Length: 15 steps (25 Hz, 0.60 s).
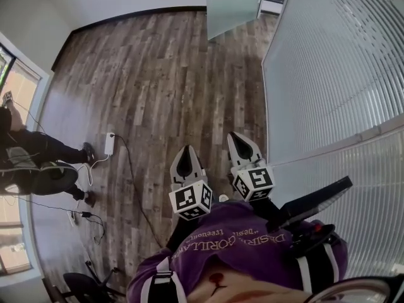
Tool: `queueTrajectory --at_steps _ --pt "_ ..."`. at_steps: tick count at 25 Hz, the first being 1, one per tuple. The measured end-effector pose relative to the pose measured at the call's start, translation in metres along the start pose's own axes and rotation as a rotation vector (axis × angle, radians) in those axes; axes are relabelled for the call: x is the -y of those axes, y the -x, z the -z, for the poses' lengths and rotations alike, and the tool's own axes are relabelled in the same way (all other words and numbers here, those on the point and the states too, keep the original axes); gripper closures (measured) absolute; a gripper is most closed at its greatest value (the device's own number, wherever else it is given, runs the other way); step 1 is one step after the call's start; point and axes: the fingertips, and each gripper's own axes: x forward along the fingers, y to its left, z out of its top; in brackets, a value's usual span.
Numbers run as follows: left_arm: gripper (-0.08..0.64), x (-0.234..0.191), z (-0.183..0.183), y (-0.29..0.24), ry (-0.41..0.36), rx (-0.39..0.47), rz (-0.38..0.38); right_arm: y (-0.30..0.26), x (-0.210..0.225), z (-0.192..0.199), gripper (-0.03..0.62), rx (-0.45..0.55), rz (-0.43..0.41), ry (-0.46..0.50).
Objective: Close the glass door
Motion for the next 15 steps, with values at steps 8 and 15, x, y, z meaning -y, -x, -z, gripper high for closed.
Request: queueTrajectory --at_steps 8,15 --pt "0.558 -0.058 -0.051 -0.093 -0.014 0.029 0.003 -0.114 -0.002 -0.033 0.595 0.020 0.006 0.015" --pt "0.558 -0.096 -0.073 -0.150 -0.019 0.018 0.023 -0.188 -0.009 -0.041 0.595 0.026 0.015 0.008"
